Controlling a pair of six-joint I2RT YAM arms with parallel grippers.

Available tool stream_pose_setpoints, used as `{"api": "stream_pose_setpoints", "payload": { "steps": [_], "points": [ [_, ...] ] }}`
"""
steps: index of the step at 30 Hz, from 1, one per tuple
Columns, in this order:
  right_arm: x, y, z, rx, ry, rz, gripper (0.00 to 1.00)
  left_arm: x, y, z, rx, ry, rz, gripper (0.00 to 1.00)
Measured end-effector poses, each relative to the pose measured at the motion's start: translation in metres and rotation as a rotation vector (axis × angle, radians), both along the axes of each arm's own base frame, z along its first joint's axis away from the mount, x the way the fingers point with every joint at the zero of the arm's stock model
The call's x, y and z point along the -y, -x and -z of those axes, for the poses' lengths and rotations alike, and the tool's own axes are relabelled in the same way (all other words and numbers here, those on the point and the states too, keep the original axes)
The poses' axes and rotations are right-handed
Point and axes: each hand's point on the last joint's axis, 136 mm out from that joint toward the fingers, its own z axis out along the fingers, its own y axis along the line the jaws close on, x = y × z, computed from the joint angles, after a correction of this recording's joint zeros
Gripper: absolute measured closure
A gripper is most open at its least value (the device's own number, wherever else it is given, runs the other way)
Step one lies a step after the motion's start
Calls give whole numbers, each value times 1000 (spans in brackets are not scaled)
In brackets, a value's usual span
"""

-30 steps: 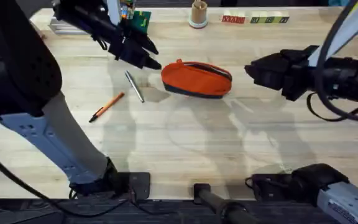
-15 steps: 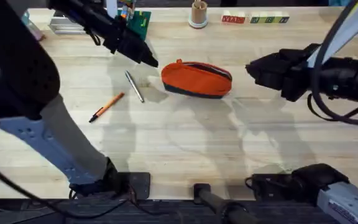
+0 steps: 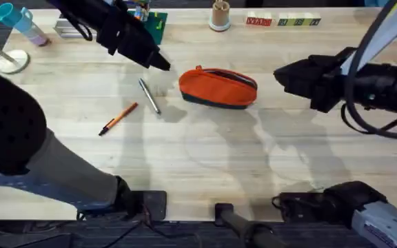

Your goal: Unzip the bag, pick up the pens from the table one at a time and place them inside, then zip the bag closed.

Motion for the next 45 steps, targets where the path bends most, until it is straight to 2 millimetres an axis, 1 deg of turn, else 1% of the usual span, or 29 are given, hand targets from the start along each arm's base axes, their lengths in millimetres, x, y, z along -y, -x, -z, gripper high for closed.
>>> {"api": "stream_pose_setpoints", "payload": {
  "steps": [5,10,14,17,20,26,28,31,36,40,45],
  "points": [
    [0,0,0,23,26,-22,971,-6,1,-2,-26,-55,-67,2],
    [0,0,0,68,77,-65,972,-10,7,-12,-29,-114,-139,1],
    [0,0,0,101,116,-97,969,-2,8,-22,34,-148,-163,1],
    [0,0,0,118,136,-113,949,8,11,-23,86,-165,-175,2],
    [0,-2,4,117,151,-125,961,17,18,-16,105,-177,-182,1],
    [-3,-12,27,71,209,-174,971,24,42,12,75,-193,-179,1],
    [-4,-15,35,59,226,-194,971,25,48,18,74,-195,-183,1],
    [-8,-19,43,48,233,-233,971,24,53,22,102,-193,-208,1],
    [-16,-29,56,39,231,-286,972,16,62,24,142,-212,-288,1],
    [-20,-37,70,34,249,-328,971,12,74,32,117,-230,-319,2],
    [-21,-38,85,20,284,-379,972,10,77,38,92,-239,-332,3]
  ]
}}
